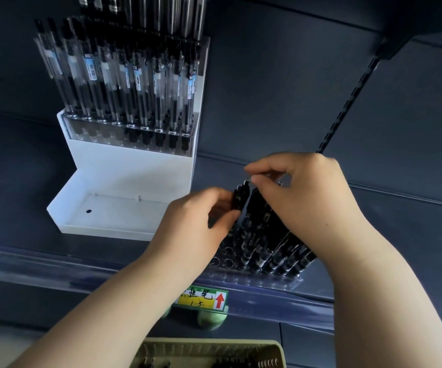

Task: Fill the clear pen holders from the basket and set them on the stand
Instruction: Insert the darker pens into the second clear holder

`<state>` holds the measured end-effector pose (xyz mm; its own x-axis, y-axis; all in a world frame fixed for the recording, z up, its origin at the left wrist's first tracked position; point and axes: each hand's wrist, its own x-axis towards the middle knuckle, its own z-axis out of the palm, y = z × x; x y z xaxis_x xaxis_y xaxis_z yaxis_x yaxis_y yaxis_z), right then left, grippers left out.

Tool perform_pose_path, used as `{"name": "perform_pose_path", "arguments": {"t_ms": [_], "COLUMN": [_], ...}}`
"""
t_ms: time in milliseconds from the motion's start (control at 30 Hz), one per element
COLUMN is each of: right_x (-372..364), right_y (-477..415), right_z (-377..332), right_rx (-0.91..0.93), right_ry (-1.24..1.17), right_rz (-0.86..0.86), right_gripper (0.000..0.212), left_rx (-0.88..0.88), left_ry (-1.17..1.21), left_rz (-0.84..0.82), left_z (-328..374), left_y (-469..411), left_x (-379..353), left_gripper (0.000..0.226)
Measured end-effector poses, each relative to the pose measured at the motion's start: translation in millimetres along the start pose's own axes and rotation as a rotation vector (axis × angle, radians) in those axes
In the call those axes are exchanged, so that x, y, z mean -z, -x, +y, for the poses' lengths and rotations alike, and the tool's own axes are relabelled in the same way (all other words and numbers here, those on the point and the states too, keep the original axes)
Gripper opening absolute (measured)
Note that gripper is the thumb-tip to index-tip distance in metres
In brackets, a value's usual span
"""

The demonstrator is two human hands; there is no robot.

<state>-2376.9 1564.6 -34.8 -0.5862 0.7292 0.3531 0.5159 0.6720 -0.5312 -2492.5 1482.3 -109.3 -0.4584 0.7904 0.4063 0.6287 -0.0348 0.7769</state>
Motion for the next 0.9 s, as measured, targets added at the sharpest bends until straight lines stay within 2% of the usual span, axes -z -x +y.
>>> {"name": "perform_pose_path", "arguments": {"t_ms": [167,467,900], "right_x": [1,5,5], "right_y": [2,6,20], "right_z": [2,3,-2], "right_rx": [-0.005,0.010,0.140], "right_ry": [0.010,0.023,0.123], "right_rz": [0.007,0.039,0.165], "right_gripper": [0.016,0.017,0.017], "left_rx": [-0.028,-0.086,-0.065], "left_ry": [-0.106,-0.225,-0.272], "left_rz": [-0.002,-0.017,-0.047], "left_z": [-1,5,2], "left_y": [-2,0,-1], "left_x": [-3,-6,-7], "left_gripper": [0.012,0.017,0.023]}}
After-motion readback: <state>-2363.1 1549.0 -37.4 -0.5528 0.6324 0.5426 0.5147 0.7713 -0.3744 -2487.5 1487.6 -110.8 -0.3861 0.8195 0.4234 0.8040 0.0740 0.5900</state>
